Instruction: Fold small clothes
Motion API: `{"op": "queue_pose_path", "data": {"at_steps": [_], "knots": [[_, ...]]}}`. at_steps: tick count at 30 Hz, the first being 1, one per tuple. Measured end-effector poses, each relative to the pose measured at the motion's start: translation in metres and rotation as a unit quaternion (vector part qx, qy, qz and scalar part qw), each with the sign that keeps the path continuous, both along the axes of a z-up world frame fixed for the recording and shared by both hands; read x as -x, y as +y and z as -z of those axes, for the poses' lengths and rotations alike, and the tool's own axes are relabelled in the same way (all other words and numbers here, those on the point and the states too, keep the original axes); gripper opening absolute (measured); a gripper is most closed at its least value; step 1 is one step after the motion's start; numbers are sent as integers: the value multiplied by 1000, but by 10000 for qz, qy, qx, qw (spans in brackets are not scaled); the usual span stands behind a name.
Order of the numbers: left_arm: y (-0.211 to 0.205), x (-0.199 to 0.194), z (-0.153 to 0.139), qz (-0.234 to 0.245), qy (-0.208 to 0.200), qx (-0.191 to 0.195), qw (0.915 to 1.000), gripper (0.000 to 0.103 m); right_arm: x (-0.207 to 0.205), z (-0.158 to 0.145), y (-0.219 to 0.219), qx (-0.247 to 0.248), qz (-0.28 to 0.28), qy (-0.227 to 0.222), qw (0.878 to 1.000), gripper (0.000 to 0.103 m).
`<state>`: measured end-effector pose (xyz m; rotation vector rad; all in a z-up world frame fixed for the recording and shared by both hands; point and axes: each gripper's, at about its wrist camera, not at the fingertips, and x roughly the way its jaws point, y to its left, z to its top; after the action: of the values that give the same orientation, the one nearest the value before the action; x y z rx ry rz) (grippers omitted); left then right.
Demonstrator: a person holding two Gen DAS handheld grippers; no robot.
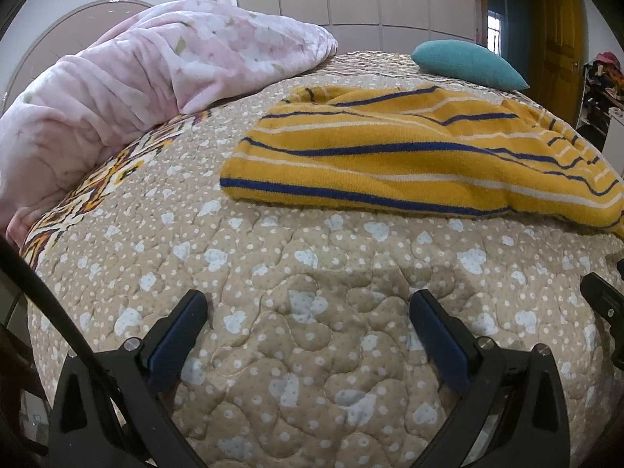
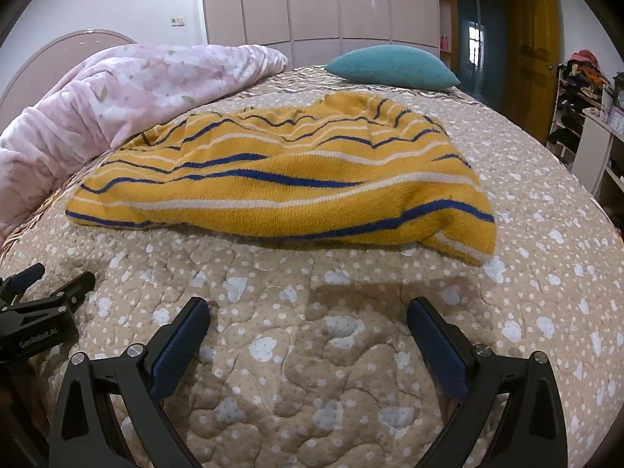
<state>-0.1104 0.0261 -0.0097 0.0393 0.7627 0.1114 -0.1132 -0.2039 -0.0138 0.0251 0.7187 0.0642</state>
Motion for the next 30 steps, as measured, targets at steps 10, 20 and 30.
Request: {"op": "queue_pose_path", "data": {"at_steps": [10, 20, 30], "knots": [[-1, -1, -1, 38, 94, 36, 9999, 103, 4, -1, 1, 63, 61, -35, 10000, 102], [0, -1, -2, 42, 85, 38, 9999, 103, 4, -1, 1, 74, 67, -37, 9999, 102], [4, -8, -6, 333, 507, 227, 9979, 103, 4, -1, 1, 75, 62, -38, 9999, 102]]}}
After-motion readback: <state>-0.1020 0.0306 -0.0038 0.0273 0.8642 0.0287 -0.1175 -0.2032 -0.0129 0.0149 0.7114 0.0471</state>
